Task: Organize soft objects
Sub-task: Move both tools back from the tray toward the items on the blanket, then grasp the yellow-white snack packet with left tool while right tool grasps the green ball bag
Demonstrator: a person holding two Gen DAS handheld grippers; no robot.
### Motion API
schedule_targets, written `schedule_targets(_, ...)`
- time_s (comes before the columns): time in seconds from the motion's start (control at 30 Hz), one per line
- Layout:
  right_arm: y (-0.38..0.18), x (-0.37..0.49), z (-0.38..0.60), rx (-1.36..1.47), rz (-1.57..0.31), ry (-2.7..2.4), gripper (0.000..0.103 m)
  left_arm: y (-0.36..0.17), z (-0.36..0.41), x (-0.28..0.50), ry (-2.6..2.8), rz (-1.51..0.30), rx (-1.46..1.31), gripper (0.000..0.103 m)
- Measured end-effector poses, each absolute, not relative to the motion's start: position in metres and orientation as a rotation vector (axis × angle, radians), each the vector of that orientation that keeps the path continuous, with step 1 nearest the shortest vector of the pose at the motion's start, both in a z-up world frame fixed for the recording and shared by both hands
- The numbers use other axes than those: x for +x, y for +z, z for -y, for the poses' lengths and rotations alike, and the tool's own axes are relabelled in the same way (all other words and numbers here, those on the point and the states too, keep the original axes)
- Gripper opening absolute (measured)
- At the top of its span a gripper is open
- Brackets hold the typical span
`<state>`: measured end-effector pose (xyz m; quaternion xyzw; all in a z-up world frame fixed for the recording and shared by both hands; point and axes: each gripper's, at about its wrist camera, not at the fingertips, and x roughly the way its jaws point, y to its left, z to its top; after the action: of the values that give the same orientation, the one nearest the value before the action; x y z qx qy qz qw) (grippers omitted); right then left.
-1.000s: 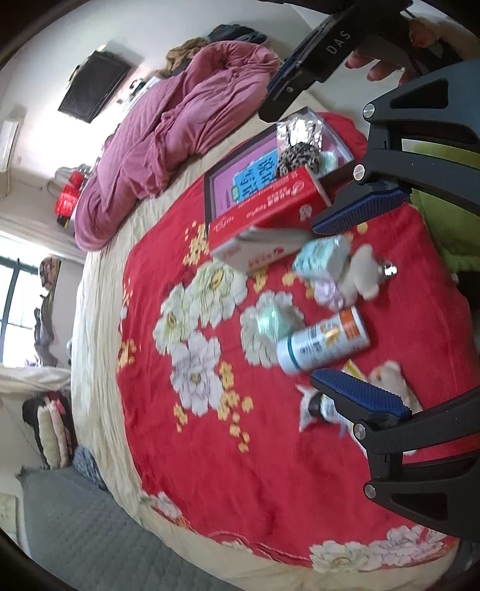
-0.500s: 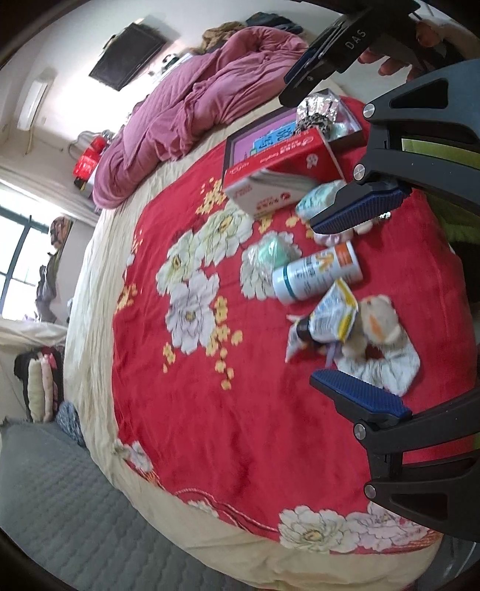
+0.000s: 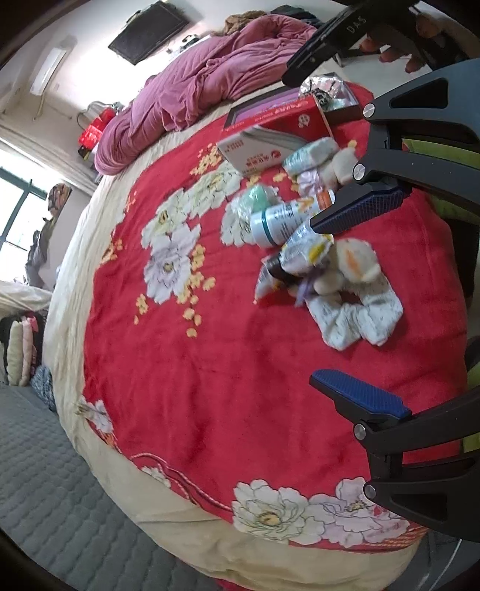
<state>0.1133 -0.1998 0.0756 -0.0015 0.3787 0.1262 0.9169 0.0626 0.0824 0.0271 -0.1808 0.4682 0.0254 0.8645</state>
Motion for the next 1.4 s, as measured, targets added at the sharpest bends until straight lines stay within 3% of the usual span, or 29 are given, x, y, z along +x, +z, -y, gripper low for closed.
schedule_targets(0.83,0.034,0.147,0.194,-0.003,-0.855,0.254,0.079,-0.022,-0.014,0.156,0.017,-1.139,-0.251,0.077)
schedule_targets(1.4,-0.013,0.211,0.146,-0.015,-0.961,0.324,0.079,-0.051,-0.032,0.187,0.038,-1.231,-0.241,0.077)
